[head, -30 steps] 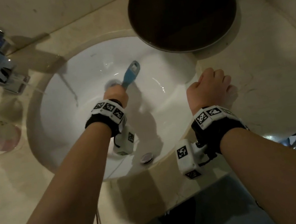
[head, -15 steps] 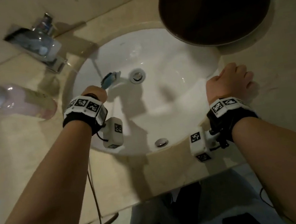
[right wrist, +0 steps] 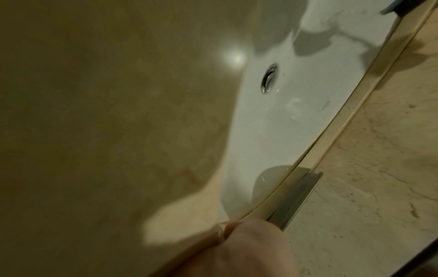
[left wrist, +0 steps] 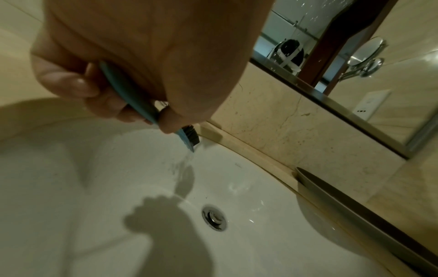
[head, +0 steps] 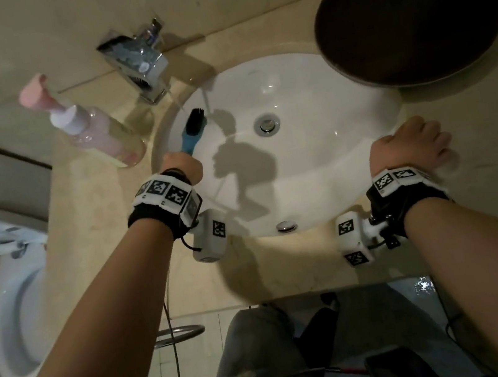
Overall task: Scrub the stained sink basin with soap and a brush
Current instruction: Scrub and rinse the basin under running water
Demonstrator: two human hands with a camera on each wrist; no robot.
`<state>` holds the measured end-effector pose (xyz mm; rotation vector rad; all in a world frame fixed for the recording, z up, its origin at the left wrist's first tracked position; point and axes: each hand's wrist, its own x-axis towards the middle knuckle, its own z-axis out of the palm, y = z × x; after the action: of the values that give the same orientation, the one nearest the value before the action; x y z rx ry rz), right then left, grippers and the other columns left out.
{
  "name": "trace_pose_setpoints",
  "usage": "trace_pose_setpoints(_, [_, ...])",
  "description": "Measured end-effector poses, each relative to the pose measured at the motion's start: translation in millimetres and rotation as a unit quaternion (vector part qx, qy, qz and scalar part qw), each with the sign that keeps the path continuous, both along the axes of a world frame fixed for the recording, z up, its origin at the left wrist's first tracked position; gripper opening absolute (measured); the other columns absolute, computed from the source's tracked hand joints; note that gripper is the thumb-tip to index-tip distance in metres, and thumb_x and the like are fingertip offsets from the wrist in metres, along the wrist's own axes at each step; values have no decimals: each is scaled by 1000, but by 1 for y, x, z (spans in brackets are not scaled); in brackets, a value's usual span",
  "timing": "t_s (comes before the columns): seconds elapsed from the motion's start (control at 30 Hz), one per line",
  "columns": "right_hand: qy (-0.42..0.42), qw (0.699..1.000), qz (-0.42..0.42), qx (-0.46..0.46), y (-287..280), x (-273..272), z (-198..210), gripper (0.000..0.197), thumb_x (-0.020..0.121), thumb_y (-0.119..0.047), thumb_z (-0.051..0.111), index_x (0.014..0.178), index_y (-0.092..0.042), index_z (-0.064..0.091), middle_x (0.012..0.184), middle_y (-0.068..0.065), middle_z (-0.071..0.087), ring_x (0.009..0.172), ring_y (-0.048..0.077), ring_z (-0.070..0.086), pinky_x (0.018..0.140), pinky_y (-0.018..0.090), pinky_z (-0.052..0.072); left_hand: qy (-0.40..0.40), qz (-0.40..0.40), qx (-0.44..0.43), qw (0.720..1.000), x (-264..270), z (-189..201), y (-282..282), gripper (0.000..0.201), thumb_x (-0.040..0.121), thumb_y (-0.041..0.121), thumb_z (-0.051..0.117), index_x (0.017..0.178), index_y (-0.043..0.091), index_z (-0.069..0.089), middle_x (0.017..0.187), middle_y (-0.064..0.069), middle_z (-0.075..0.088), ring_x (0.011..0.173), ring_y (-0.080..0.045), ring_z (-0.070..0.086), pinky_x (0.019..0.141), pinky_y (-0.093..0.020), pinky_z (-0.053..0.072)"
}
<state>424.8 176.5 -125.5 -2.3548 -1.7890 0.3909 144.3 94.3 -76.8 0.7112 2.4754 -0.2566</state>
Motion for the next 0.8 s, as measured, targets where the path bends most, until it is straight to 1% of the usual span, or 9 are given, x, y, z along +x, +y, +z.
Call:
trace_pose_setpoints(0.13, [3, 1000, 0, -10, 1, 0, 1, 36, 86, -16, 43, 118, -1, 46, 129, 21, 42, 121, 36, 38, 102, 51, 27, 5, -23, 0, 1000, 6, 5, -5, 37, 97, 7, 33, 126, -9, 47, 130, -24, 51, 108, -37, 54, 88, -38, 44])
trace_pose_setpoints(0.27, [11, 1000, -4, -10, 2, 0, 1, 36, 84, -15, 44, 118, -1, 46, 130, 20, 42, 122, 36, 37, 102, 49, 26, -3, -22, 40, 999, 9, 13, -5, 38, 96, 7, 34, 125, -11, 50, 131, -26, 51, 122, -36, 49, 99, -37, 39])
trace_pose_setpoints(0.37, [19, 1000, -5, -2, 1, 1, 0, 36, 83, -13, 44, 116, 0, 47, 128, 21, 43, 121, 37, 38, 101, 47, 27, -3, -18, 30, 999, 8, 22, -1, 38, 98, 9, 32, 130, -7, 45, 138, -24, 44, 121, -35, 47, 97, -37, 39])
trace_pose_setpoints(0.4, [23, 1000, -6, 4, 1, 1, -1, 36, 82, -13, 44, 115, 0, 47, 128, 21, 44, 121, 37, 38, 101, 46, 27, -2, -25, 25, 999, 7, 23, 0, 34, 98, 9, 31, 122, -4, 50, 137, -24, 44, 118, -34, 48, 91, -35, 38])
trace_pose_setpoints(0.47, [27, 1000, -6, 12, 1, 1, -2, 36, 81, -12, 45, 114, 1, 48, 126, 22, 45, 120, 37, 39, 100, 46, 28, -6, -31, 33, 999, 4, 25, 4, 28, 98, 8, 31, 84, 1, 54, 136, -25, 46, 118, -35, 48, 80, -27, 30])
trace_pose_setpoints(0.5, [29, 999, -7, 13, 0, 0, -2, 36, 81, -12, 45, 114, 2, 48, 126, 22, 45, 120, 37, 39, 100, 46, 28, -5, -30, 27, 999, 3, 27, 5, 28, 98, 8, 31, 81, 2, 52, 138, -25, 44, 124, -35, 45, 79, -25, 26])
trace_pose_setpoints(0.6, [37, 999, -13, 15, 0, 0, -1, 35, 80, -11, 45, 113, 1, 49, 126, 21, 45, 121, 36, 38, 100, 45, 27, 19, -21, 32, 999, 4, 30, 5, 36, 100, 12, 30, 128, -6, 44, 139, -25, 42, 127, -36, 43, 79, -28, 29])
trace_pose_setpoints(0.67, [39, 999, -15, 20, 0, 0, -1, 34, 80, -10, 45, 112, 1, 49, 126, 21, 45, 121, 36, 38, 98, 43, 27, 20, -10, 46, 999, 4, 34, 6, 40, 99, 15, 32, 133, -6, 41, 135, -24, 46, 122, -35, 47, 82, -35, 36])
trace_pose_setpoints(0.8, [33, 999, -12, 13, 0, 0, 1, 34, 81, -11, 45, 113, 1, 49, 126, 21, 45, 121, 35, 38, 99, 43, 28, 7, -11, 53, 998, -1, 34, 7, 42, 99, 19, 35, 132, -6, 41, 126, -24, 50, 107, -33, 51, 81, -35, 38])
